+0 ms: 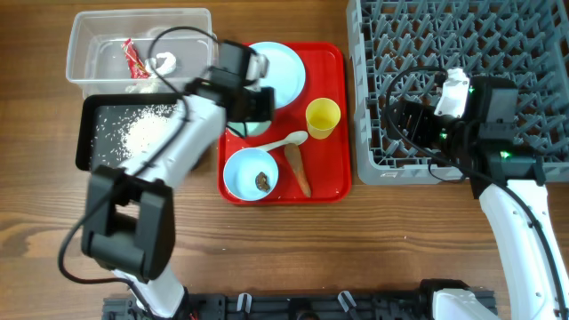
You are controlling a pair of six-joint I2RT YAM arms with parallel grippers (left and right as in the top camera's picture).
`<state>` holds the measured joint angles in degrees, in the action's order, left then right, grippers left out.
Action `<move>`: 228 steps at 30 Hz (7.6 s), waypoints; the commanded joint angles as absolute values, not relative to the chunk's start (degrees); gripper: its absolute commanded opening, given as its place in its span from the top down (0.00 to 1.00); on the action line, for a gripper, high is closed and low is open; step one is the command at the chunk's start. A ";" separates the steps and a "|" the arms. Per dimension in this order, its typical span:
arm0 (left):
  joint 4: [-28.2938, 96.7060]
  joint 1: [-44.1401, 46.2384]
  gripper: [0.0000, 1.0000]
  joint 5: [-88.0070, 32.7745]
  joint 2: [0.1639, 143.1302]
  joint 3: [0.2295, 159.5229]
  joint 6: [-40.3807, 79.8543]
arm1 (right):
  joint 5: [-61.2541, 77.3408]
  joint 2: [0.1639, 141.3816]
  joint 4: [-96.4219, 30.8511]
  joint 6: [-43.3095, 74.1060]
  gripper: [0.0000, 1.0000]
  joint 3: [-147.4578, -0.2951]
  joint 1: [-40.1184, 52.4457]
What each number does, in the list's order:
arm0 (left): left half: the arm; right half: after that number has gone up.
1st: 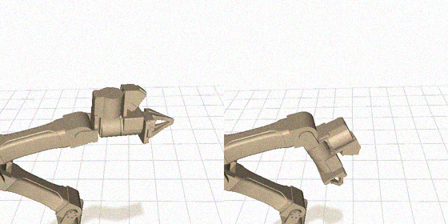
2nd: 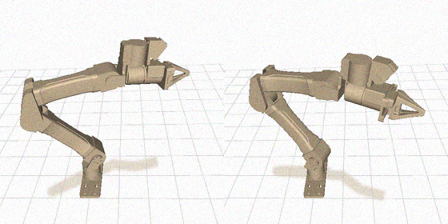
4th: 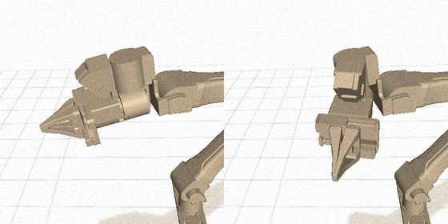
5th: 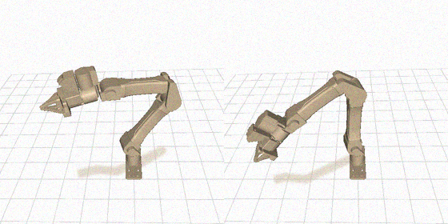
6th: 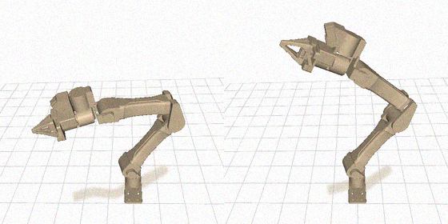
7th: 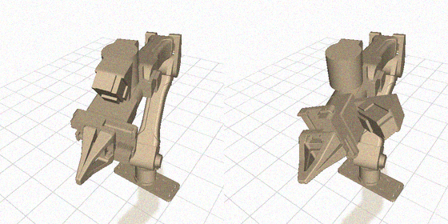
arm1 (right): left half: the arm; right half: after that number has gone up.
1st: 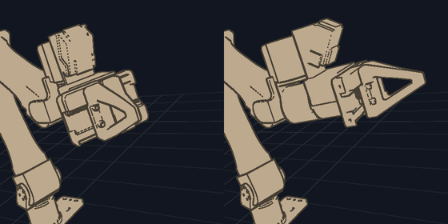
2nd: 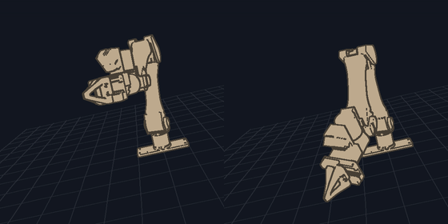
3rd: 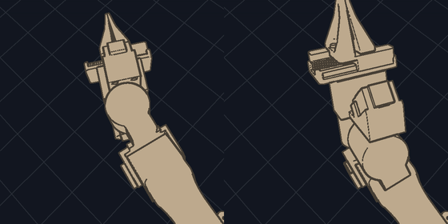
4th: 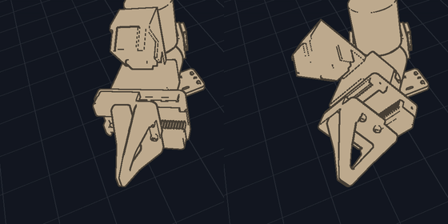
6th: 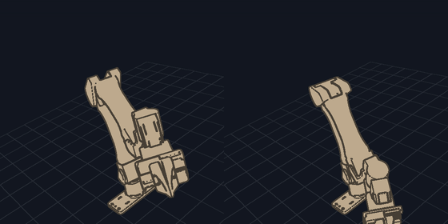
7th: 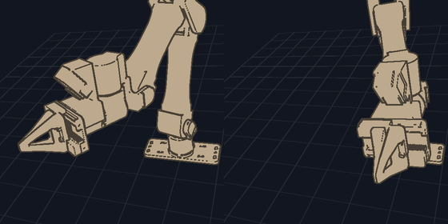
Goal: Sort waste into correct bins and load items into the dishwasher rack
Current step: 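Grasp blue bowl with brown scrap using left gripper, then tip blue bowl over black tray to dump brown scrap, then set empty blue bowl back on red tray with left gripper, then grasp yellow cup with left gripper and lift toward right gripper, then hand yellow cup from left gripper to right gripper, then lower yellow cup into dish rack with right gripper and release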
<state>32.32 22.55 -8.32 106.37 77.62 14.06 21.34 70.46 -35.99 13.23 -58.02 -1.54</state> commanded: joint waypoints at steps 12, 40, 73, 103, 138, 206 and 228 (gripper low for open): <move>38.70 27.59 0.87 8.56 107.70 77.67 13.98 | 20.80 70.94 -37.01 13.65 0.00 -59.24 -1.13; 36.71 34.76 0.96 -4.01 100.20 58.76 18.55 | 21.02 70.94 -36.88 13.72 0.00 -59.24 -1.13; 38.30 -27.46 0.96 -90.37 112.99 69.41 3.16 | 20.97 70.94 -36.88 13.61 0.00 -59.24 -1.13; 49.10 36.86 0.96 1.37 105.75 67.29 15.51 | 20.95 70.94 -36.40 13.52 0.00 -59.24 -1.15; 40.25 32.21 0.70 -5.96 122.34 93.01 9.37 | 20.36 71.16 -37.01 13.50 0.00 -59.24 -1.13; 45.91 14.00 0.42 -30.04 111.33 94.52 9.39 | 0.32 76.29 -54.46 15.94 0.48 -70.15 -1.93; 47.40 14.04 0.37 -20.45 111.55 94.52 9.41 | -8.97 89.49 -54.68 22.52 0.12 -71.88 14.28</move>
